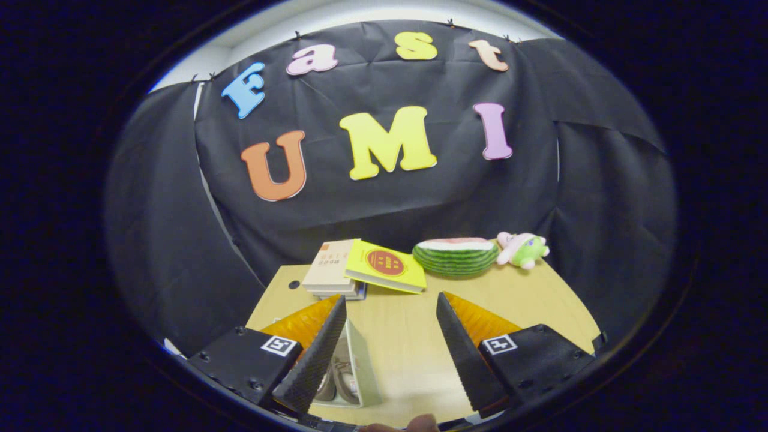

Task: Open the storage box then place both shoes into the box .Put the left shoe in first, then the right shoe, with the right side of both shoes facing outward in a uniform manner.

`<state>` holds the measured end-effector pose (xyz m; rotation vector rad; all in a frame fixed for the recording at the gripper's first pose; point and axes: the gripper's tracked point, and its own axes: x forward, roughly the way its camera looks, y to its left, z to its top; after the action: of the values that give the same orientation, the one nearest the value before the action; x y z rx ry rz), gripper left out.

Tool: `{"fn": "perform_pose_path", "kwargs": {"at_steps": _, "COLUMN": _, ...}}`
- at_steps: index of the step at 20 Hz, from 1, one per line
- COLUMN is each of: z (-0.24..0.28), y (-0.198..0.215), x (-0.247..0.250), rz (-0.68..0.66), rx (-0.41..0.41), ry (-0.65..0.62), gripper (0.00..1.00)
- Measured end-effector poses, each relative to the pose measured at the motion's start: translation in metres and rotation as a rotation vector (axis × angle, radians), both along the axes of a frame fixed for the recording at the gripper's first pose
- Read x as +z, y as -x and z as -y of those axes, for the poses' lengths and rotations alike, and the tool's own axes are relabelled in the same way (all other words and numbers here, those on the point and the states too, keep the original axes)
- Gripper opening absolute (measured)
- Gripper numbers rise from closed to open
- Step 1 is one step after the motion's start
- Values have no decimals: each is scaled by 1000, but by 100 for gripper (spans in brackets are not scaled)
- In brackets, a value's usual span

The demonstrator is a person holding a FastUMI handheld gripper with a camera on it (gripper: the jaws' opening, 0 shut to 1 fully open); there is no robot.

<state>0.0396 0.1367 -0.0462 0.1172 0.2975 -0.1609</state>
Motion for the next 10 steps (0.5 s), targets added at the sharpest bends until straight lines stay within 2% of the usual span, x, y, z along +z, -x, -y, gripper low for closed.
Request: {"fn": "perform_pose_path", "kwargs": {"at_steps": 10, "z": 12, "y": 28, "x": 13, "rz": 111, "rx": -27, "ry": 50, "gripper": 98}}
